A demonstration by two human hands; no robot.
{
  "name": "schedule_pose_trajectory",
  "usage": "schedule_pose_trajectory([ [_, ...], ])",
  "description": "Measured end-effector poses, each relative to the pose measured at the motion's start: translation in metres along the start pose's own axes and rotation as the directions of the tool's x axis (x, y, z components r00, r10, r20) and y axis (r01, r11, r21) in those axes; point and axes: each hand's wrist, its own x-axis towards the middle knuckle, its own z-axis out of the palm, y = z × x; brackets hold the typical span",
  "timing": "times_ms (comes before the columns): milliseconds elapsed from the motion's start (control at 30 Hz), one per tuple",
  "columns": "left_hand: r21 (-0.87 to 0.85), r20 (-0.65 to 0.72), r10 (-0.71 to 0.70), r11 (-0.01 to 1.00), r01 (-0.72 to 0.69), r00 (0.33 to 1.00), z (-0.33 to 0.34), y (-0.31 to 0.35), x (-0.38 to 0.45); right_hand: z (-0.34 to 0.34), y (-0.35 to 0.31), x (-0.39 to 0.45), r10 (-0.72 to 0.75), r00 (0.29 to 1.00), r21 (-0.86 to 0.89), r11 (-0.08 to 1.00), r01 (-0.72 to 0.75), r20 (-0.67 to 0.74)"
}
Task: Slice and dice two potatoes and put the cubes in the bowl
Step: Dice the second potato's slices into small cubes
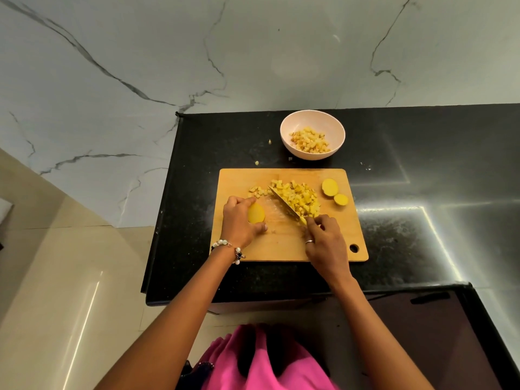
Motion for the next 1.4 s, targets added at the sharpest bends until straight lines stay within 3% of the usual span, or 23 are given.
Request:
schedule_pose_trajectory([
  [133, 0.004, -0.001, 0.004, 1.0, -0.004, 1.0, 0.004, 0.0, 0.001, -0.013, 0.0, 0.008, 0.107, 0.994, 0.21, 0.972, -0.102, -0.014],
  [333, -0.011, 0.019, 0.034, 0.999, -0.034, 0.999, 0.009, 0.004, 0.002, -0.027, -0.02, 0.01, 0.201, 0.979, 0.313, 0.931, -0.186, -0.015],
  [467, -0.019, 0.031, 0.053, 0.998, -0.053, 0.998, 0.008, -0.001, 0.002, -0.02, -0.038, -0.004, 0.143, 0.985, 0.228, 0.96, -0.162, 0.097],
  [733, -0.044, -0.014, 0.142, 0.989, -0.143, 0.99, 0.007, -0.01, -0.002, -0.01, -0.066, -0.024, 0.163, 0.932, 0.083, 0.976, -0.199, 0.325],
  [1100, -0.094, -0.048, 0.134, 0.986, -0.139, 0.99, 0.011, -0.015, -0.002, -0.013, -0.075, -0.027, 0.152, 0.917, 0.041, 0.983, -0.179, 0.369],
  [1400, -0.105, -0.104, 0.149, 0.982, -0.16, 0.983, 0.013, -0.016, -0.004, -0.01, -0.093, -0.021, 0.16, 0.878, -0.181, 0.98, -0.086, 0.452],
])
